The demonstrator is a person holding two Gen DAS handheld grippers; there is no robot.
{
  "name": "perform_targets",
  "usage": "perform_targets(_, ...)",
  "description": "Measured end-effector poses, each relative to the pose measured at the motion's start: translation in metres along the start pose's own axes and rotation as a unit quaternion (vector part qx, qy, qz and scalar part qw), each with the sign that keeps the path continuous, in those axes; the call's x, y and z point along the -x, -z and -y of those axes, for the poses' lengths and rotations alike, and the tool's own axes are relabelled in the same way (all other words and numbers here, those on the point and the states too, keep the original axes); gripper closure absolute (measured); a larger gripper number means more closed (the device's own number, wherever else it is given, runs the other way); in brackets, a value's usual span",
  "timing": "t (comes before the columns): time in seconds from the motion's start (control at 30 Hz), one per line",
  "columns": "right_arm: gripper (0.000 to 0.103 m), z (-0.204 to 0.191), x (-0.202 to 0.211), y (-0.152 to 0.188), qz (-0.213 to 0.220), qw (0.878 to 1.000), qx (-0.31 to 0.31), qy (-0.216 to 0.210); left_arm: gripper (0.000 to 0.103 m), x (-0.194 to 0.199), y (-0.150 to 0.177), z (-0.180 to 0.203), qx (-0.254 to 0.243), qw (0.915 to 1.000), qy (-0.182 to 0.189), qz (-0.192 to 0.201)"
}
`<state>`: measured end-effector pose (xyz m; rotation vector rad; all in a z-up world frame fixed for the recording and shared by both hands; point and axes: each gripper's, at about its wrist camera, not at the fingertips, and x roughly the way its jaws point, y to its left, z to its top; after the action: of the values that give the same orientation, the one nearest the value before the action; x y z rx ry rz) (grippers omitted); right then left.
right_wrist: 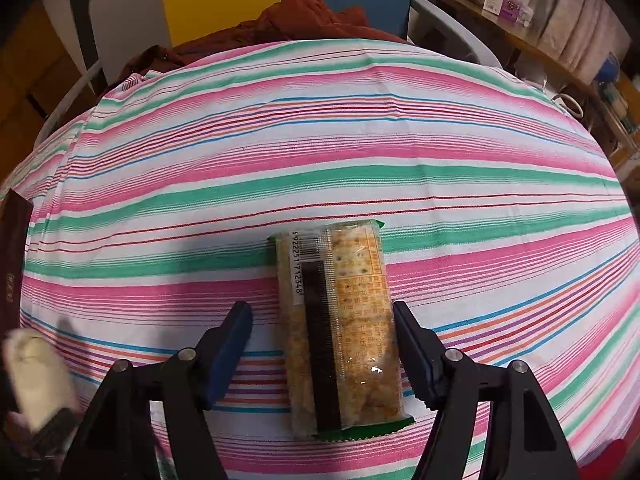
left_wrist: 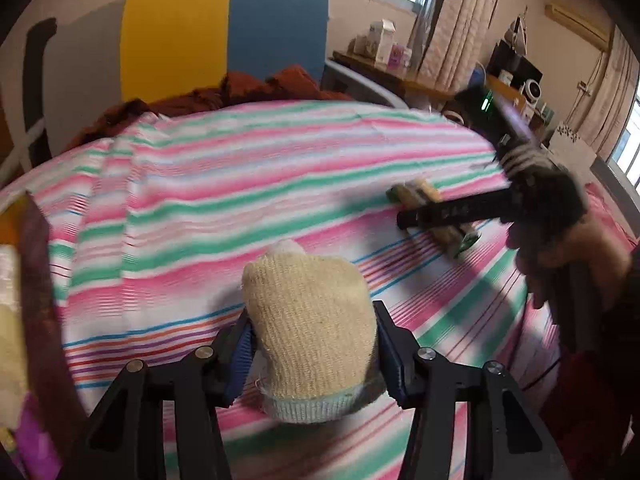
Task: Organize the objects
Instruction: 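Grasp the second cracker packet with the right tool while the left tool holds the sock, then carry the sock and cracker packet over the gold tray and release both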
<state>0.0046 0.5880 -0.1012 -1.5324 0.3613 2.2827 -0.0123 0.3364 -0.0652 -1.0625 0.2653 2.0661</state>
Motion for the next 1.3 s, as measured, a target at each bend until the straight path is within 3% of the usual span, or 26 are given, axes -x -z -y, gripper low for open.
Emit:
perform_targets(0.2,0.052,-0.002,0.003,-0.001,0.003,1.000,0.012,0.006,0.048,0.056,-0.003,-0.013,0.006,0.9989,-0.030,0.037)
perform_targets(0.47,0.053,-0.005,0.002,0.002,-0.002,1.000,0.005,0.013,0.048,0.117,0.004,-0.041,0.008,0.9923,-0.085,0.090)
perform_targets(0.77,0.055,-0.027,0.001,0.001,-0.024,0.999,-0.010,0.026,0.048,0.139,0.020,-0.075,0.051,0.9888,-0.099,0.100)
perform_targets(0.93,0.055,-0.044,0.006,0.006,-0.035,0.999,-0.017,0.007,0.048,0.142,0.029,-0.088,0.064,0.9880,-0.100,0.098)
perform_targets(1.07,0.055,-0.074,0.010,0.011,-0.040,0.999,0.001,-0.018,0.048,0.147,0.038,-0.100,0.079,0.9867,-0.101,0.100)
perform_targets(1.3,0.055,-0.118,0.014,0.022,-0.027,0.999,0.024,-0.020,0.048,0.154,0.052,-0.115,0.100,0.9843,-0.105,0.102)
